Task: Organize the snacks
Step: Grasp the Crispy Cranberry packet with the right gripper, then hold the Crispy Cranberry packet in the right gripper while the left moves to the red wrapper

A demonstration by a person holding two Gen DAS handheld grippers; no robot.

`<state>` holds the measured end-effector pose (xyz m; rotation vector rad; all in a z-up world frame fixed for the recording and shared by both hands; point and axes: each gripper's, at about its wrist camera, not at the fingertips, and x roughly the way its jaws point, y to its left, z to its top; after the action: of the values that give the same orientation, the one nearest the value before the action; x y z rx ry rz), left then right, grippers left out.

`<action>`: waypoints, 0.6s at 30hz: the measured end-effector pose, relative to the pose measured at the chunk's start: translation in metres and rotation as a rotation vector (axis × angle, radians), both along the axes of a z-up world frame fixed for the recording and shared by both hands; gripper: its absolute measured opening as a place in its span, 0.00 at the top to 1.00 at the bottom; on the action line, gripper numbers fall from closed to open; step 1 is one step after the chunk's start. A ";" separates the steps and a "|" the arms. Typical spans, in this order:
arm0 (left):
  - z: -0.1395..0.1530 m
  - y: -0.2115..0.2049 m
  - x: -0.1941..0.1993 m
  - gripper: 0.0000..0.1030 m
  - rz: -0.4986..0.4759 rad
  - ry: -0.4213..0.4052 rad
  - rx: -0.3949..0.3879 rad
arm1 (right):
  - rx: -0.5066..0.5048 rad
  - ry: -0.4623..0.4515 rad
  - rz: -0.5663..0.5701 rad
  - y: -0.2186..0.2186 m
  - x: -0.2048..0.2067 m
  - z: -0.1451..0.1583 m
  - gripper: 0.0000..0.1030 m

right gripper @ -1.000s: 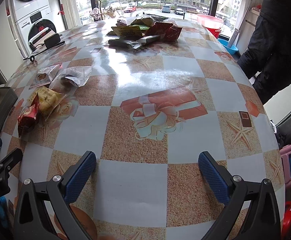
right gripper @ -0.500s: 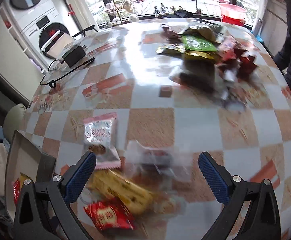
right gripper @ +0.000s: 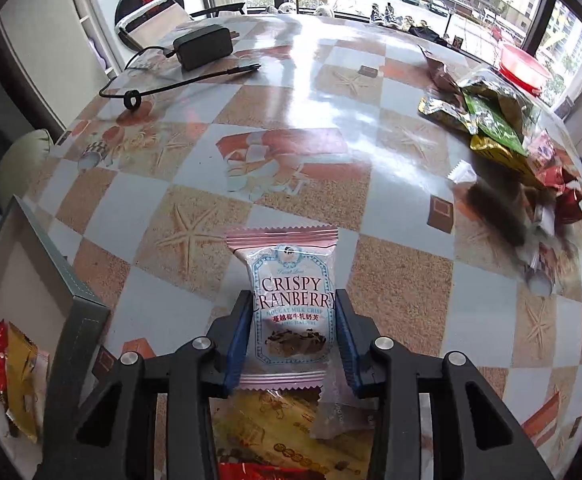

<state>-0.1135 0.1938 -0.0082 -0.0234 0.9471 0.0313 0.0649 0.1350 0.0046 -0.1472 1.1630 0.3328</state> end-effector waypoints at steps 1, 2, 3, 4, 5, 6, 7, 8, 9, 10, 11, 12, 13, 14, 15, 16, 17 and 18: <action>0.000 0.000 0.000 0.00 0.000 0.000 0.001 | 0.004 0.000 -0.006 -0.008 -0.006 0.000 0.60; 0.000 0.000 0.000 0.00 0.000 0.000 0.001 | 0.010 0.001 -0.011 -0.016 -0.013 0.000 0.60; 0.000 0.000 0.000 0.00 0.000 0.000 0.001 | 0.019 0.003 -0.014 -0.025 -0.023 0.001 0.60; 0.000 0.000 0.000 0.00 0.001 0.000 0.001 | 0.026 0.005 -0.017 -0.034 -0.034 0.002 0.60; 0.000 0.000 0.000 0.00 0.001 0.000 0.001 | 0.032 0.007 -0.020 -0.045 -0.045 0.002 0.60; 0.000 0.000 0.000 0.00 0.001 0.000 0.001 | 0.043 0.010 -0.023 -0.055 -0.057 0.003 0.60; 0.000 0.000 0.000 0.00 0.001 0.000 0.001 | 0.057 0.018 -0.026 -0.065 -0.068 0.003 0.60; 0.000 0.000 0.000 0.00 0.001 0.000 0.001 | 0.077 0.029 -0.030 -0.076 -0.079 0.003 0.60; 0.000 0.000 0.000 0.00 0.001 0.000 0.001 | 0.104 0.041 -0.037 -0.086 -0.089 0.003 0.60; 0.000 0.000 0.000 0.00 0.001 0.000 0.001 | 0.143 0.048 -0.051 -0.098 -0.099 0.005 0.60; 0.000 0.000 0.000 0.00 0.001 0.000 0.000 | 0.183 0.046 -0.067 -0.108 -0.107 0.007 0.60; 0.000 0.000 0.000 0.00 0.001 0.000 0.001 | 0.217 0.041 -0.084 -0.119 -0.115 0.010 0.60; 0.000 0.000 0.000 0.00 0.001 0.000 0.001 | 0.247 0.035 -0.100 -0.128 -0.123 0.013 0.60; 0.000 0.000 0.000 0.00 0.000 0.000 0.001 | 0.275 0.029 -0.114 -0.136 -0.129 0.015 0.60; 0.000 0.000 0.000 0.00 0.000 0.000 0.000 | 0.295 0.025 -0.125 -0.144 -0.136 0.017 0.60; 0.000 0.000 0.000 0.00 -0.001 0.000 -0.002 | 0.306 0.020 -0.134 -0.152 -0.143 0.018 0.60; 0.000 0.001 -0.001 0.00 -0.003 0.001 -0.002 | 0.306 0.011 -0.142 -0.158 -0.148 0.018 0.60; 0.001 0.000 -0.001 0.00 -0.007 0.003 -0.003 | 0.294 -0.001 -0.149 -0.165 -0.154 0.018 0.60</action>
<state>-0.1150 0.1942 -0.0074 -0.0228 0.9506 0.0230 -0.0891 -0.0298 0.0225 0.1960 1.1047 0.3675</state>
